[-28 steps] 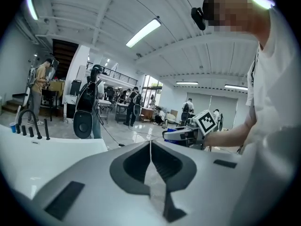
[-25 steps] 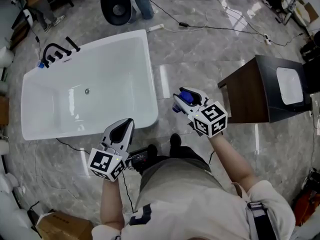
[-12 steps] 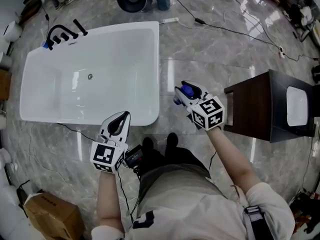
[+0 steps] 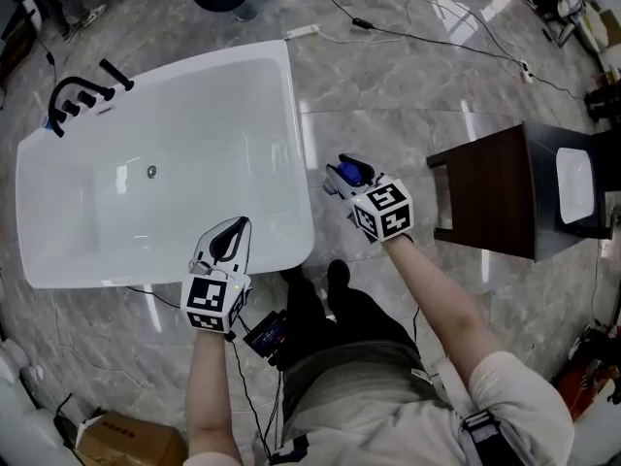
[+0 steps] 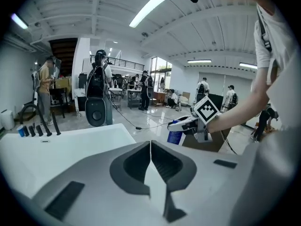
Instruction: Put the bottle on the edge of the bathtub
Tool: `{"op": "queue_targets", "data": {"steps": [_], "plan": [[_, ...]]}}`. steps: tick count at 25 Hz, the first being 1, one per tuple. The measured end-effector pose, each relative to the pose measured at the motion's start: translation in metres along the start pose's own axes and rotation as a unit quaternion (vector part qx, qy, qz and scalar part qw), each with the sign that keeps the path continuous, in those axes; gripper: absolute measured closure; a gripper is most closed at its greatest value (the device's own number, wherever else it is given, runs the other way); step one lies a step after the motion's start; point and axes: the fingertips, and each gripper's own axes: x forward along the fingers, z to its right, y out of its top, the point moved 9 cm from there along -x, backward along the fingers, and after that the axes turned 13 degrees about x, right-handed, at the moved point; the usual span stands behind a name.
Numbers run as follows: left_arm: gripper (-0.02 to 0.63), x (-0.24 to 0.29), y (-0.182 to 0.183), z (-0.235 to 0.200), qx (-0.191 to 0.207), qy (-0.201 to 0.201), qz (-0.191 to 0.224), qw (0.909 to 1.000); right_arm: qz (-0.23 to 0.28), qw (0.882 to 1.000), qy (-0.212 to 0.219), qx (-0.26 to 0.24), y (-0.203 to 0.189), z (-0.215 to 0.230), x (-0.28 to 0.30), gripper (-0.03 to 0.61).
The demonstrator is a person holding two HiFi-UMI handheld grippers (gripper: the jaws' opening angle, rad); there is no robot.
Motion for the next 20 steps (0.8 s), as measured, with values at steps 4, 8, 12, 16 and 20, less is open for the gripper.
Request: {"op": "queue_targets", "data": {"steps": [4, 8, 12, 16, 20], "plan": [[0.552, 0.043, -0.016, -0.019, -0.018, -0.022, 0.001, 0.9996, -0.005, 1.0, -0.013, 0.009, -0.01, 0.012, 0.035, 0.436], [0.551, 0.082, -0.04, -0.022, -0.022, -0.036, -0.013, 0.999, -0.019, 1.0, -0.025, 0.002, -0.032, 0.03, 0.061, 0.436], [0.552, 0.128, -0.067, -0.022, -0.017, -0.03, -0.034, 0.9988, -0.026, 0.999, -0.023, 0.0, -0.06, 0.063, 0.088, 0.436], [0.552, 0.172, -0.097, -0.025, -0.03, -0.021, -0.055, 0.9978, -0.034, 0.999, -0.033, 0.005, -0.094, 0.099, 0.12, 0.436], [0.552, 0.214, -0.134, -0.023, -0.028, -0.026, -0.089, 0.9953, -0.034, 0.998, -0.037, 0.027, -0.129, 0.126, 0.144, 0.436]]}}
